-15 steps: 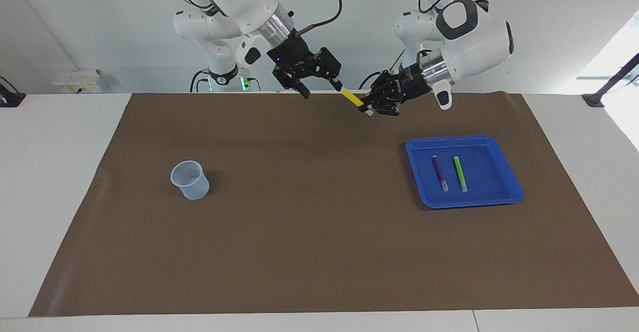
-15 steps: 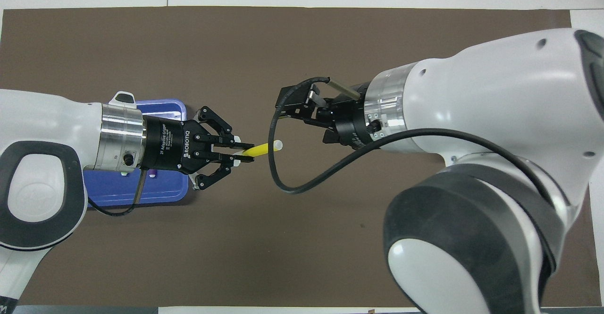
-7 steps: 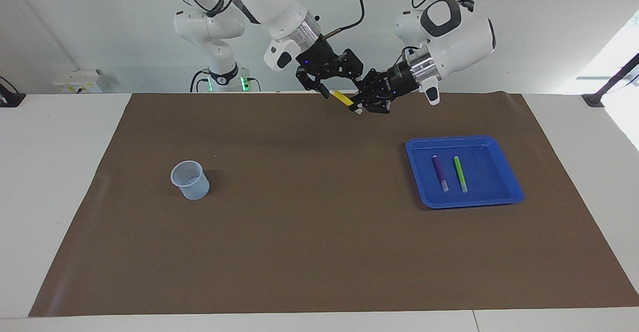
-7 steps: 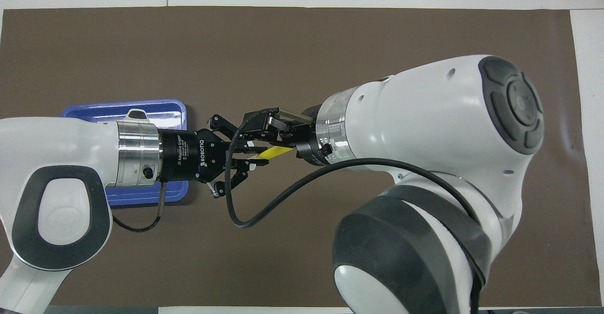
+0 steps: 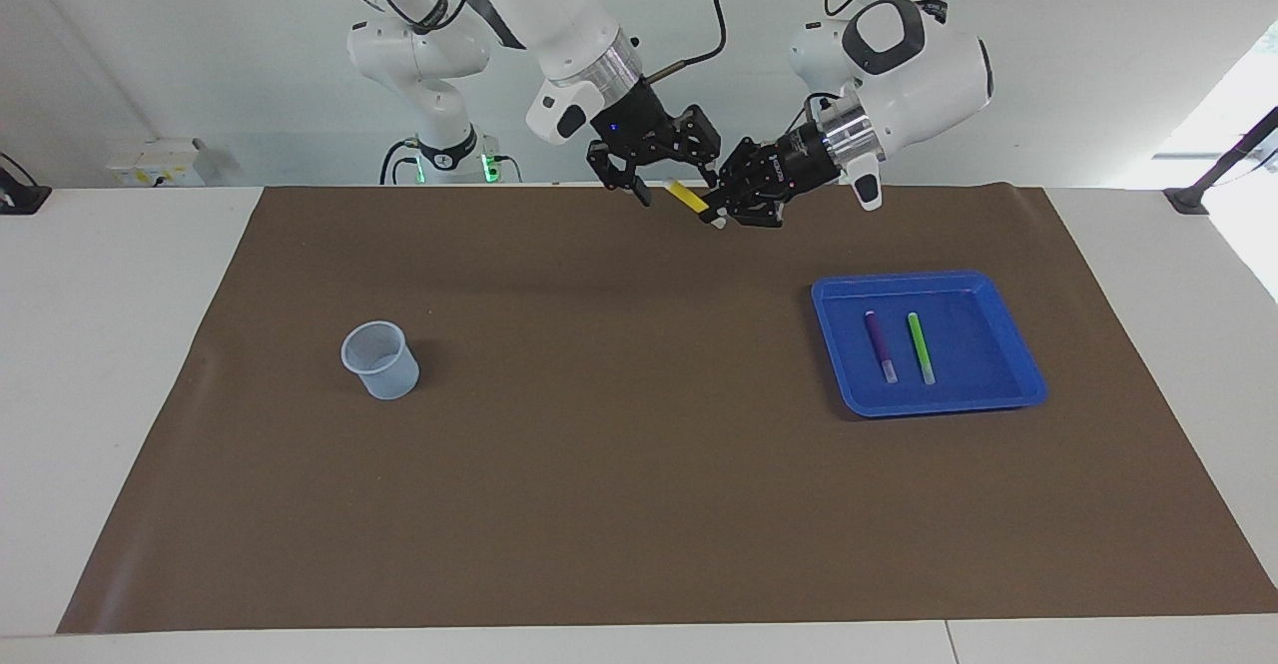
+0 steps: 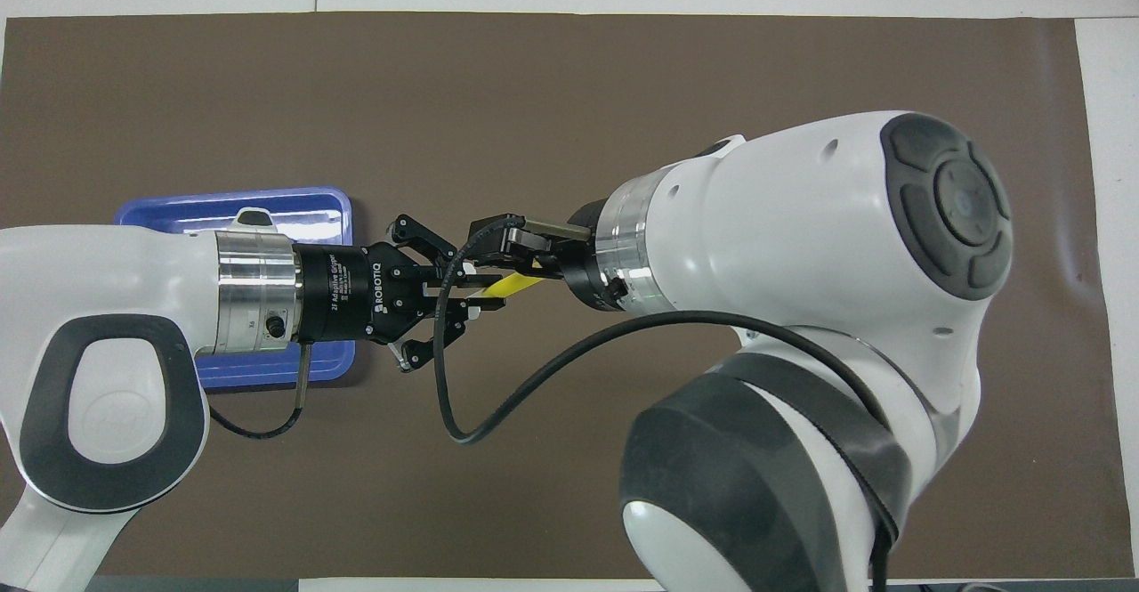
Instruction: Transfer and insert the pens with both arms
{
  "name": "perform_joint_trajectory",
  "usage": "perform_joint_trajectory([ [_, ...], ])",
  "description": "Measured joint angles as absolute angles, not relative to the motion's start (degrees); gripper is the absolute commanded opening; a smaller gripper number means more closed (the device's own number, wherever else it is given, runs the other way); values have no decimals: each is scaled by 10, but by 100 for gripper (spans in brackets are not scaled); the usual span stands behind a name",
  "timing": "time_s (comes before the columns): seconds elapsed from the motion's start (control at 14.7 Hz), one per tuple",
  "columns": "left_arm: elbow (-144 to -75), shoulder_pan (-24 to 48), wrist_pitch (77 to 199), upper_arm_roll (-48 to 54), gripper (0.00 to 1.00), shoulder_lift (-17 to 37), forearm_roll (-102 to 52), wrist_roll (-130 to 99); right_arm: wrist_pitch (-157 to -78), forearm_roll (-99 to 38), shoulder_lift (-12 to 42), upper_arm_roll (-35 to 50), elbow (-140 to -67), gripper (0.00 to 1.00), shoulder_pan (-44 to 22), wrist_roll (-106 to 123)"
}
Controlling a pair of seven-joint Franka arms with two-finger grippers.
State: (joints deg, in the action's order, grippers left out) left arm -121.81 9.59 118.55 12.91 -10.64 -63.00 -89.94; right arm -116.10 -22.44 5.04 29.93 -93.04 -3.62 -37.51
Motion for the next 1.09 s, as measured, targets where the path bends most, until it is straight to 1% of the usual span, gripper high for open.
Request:
perform_joint_trajectory([
  [0.07,-1218,96,1186,129,0,-106,-630,-900,-1161,-222,50,299,-930,17,-36,-375],
  [0.14,-1218,96,1186,129,0,-107,-630,-900,-1161,-221,50,299,-930,1,-36,-375],
  [0.75,-1219,96,1195,130,0,-107,-634,-908,-1168,-219,50,300,-930,0,-36,-374],
  [0.82,-1219,96,1195,130,99,-108,-634,-908,-1168,-219,50,300,-930,0,-36,-374],
  [1.09,-1219,96,1206,128,100,-112,-634,-910,-1169,-202,50,300,-929,0,-36,-374],
])
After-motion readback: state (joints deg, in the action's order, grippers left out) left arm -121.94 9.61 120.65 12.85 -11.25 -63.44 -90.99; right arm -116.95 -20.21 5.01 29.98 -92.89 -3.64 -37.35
